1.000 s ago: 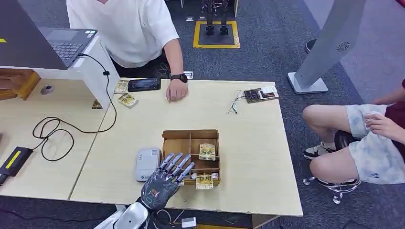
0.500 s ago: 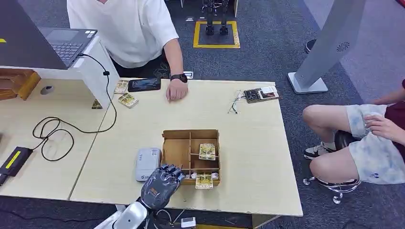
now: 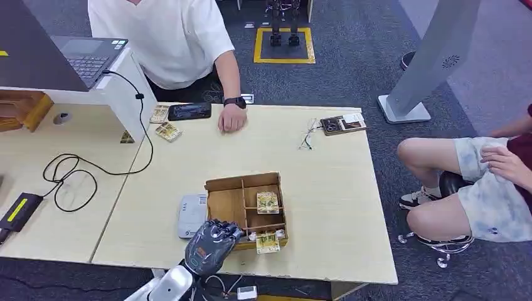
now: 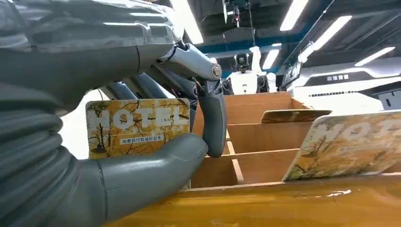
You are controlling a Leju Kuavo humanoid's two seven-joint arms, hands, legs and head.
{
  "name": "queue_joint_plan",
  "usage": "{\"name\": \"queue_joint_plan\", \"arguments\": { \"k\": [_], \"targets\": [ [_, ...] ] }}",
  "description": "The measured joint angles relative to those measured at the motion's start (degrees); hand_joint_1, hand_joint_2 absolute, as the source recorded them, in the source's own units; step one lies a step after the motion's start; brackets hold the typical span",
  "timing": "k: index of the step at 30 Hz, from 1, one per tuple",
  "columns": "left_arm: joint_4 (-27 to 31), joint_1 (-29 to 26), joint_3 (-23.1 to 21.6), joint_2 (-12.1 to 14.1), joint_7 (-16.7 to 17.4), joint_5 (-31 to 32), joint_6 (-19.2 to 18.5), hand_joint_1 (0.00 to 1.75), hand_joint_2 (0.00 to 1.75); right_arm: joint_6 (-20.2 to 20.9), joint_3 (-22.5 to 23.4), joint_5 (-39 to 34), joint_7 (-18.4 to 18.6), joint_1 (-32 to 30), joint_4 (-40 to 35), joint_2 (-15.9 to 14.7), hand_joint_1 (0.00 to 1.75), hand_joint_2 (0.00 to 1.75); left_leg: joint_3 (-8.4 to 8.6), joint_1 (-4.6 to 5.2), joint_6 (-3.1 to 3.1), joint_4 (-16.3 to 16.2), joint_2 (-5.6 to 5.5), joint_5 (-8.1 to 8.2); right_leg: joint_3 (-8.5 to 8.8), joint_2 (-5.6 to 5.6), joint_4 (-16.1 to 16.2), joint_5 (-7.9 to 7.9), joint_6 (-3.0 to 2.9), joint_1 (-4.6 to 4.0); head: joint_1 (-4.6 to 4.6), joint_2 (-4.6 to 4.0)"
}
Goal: Pass the card to the sensor for recognition and then transmit it.
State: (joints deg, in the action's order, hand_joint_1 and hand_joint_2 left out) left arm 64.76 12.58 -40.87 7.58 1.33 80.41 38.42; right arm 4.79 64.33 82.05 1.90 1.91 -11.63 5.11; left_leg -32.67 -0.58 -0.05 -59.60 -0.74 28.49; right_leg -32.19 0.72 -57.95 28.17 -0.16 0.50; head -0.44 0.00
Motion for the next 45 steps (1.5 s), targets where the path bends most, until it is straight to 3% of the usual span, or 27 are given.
{"name": "queue_joint_plan", "arguments": {
  "k": [7, 14, 21, 24, 28, 31, 35, 38, 40, 45],
  "targets": [
    [4.13, -2.10, 0.72, -0.11, -3.54, 2.43, 0.04, 1.75, 1.75, 0.00, 0.07, 0.18, -0.07, -0.01, 0.00, 0.00, 0.00, 1.75, -0.02, 0.00, 0.00, 0.00, -0.01, 0.00, 0.00, -0.02, 0.00, 0.00, 0.00, 0.00, 0.02, 0.00],
    [13.62, -6.23, 5.58, -1.62, -10.69, 4.13, 0.04, 1.75, 1.75, 0.00, 0.07, 1.01, -0.11, -0.02, 0.00, 0.00, 0.00, 1.75, -0.02, 0.01, 0.01, 0.00, 0.01, 0.01, -0.01, 0.00, 0.01, 0.00, 0.00, 0.01, 0.00, 0.00],
    [23.61, -9.71, 12.09, -5.62, -20.20, 3.08, 0.04, 1.75, 1.75, 0.00, 0.07, 1.27, -0.13, 0.00, 0.02, 0.00, 0.00, 1.75, -0.02, 0.00, 0.02, 0.00, -0.02, 0.01, 0.00, -0.03, 0.01, 0.00, 0.00, 0.00, 0.02, 0.00],
    [26.62, -11.19, 15.61, -8.13, -25.99, 1.50, 0.02, 1.75, 1.75, 0.00, 0.07, 1.79, -0.13, -0.01, 0.02, 0.00, 0.00, 1.75, -0.02, 0.00, 0.02, 0.00, -0.01, 0.01, 0.00, -0.03, 0.00, 0.00, 0.00, 0.00, 0.02, 0.00],
    [28.83, -12.84, 20.72, -11.67, -33.47, -1.05, 0.02, 1.75, 1.75, 0.00, 0.07, 1.77, -0.13, 0.00, 0.02, 0.00, 0.00, 1.75, -0.02, 0.00, 0.02, 0.00, -0.02, 0.01, 0.00, -0.03, 0.01, 0.00, 0.00, 0.00, 0.02, 0.00],
    [29.55, -13.52, 23.06, -13.29, -35.01, -1.60, 0.02, 1.75, 1.75, 0.00, 0.07, 1.79, -0.13, -0.01, 0.02, 0.00, 0.00, 1.75, -0.02, 0.00, 0.02, 0.00, -0.02, 0.01, 0.00, -0.03, 0.01, 0.00, 0.00, 0.00, 0.00, 0.00],
    [29.79, -14.37, 27.06, -16.44, -40.33, -4.22, 0.02, 1.75, 1.75, 0.00, 0.07, 1.75, -0.31, 0.00, 0.04, 0.00, 0.00, 1.75, -0.02, 0.00, 0.02, 0.00, -0.02, 0.01, 0.00, -0.03, 0.01, 0.00, 0.00, 0.00, 0.02, 0.00],
    [29.33, -14.26, 30.38, -19.08, -40.96, -5.95, 0.00, 1.75, 1.75, -0.06, 0.04, 1.83, -0.55, 0.01, 0.04, 0.00, 0.00, 1.75, -0.01, 0.01, 0.02, 0.00, -0.02, 0.01, 0.00, -0.04, 0.01, 0.00, 0.00, 0.00, 0.00, 0.00],
    [27.87, -13.35, 32.09, -20.77, -39.18, -5.82, 0.00, 1.75, 1.75, -0.11, 0.04, 1.97, -0.55, 0.03, 0.04, 0.00, 0.00, 1.75, -0.01, 0.01, 0.02, -0.01, -0.04, 0.01, 0.00, -0.04, 0.01, 0.00, 0.01, 0.01, 0.02, 0.00],
    [22.51, -8.03, 32.98, -21.42, -27.05, -4.18, 0.00, 1.75, 1.75, -0.18, -0.22, 2.93, -0.55, 0.26, 0.09, 0.00, 0.00, 1.75, -0.01, 0.01, 0.09, -0.02, -0.07, -0.08, 0.01, -0.08, 0.00, -0.04, 0.00, 0.01, -0.02, 0.00]
  ]
}}
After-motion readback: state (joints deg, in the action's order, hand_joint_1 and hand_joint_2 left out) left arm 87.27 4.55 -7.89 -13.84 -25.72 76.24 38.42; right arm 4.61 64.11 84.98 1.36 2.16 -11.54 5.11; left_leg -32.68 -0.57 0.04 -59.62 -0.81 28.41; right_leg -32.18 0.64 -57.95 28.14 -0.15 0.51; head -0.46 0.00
